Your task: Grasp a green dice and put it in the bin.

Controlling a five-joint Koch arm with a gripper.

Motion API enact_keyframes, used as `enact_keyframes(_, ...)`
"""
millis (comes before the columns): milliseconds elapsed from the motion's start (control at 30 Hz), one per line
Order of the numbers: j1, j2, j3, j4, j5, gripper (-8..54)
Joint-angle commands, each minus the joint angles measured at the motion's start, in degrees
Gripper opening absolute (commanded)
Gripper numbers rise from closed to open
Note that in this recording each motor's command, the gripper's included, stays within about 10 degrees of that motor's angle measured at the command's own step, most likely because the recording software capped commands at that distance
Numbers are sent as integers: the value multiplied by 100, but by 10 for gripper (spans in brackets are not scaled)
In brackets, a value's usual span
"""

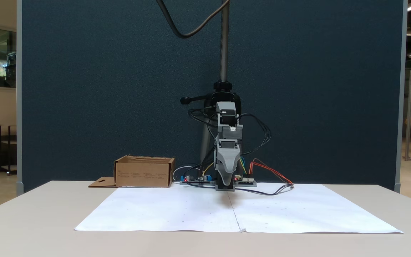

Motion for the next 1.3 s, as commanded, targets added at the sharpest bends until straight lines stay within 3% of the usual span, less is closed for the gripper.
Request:
enact_keyframes(0, 246, 378, -9, -938, -396, 422)
enact_keyframes(400, 396, 967, 220, -3373, -387, 437)
enact_keyframes(1267, 369, 1837, 3999, -7372, -571, 430)
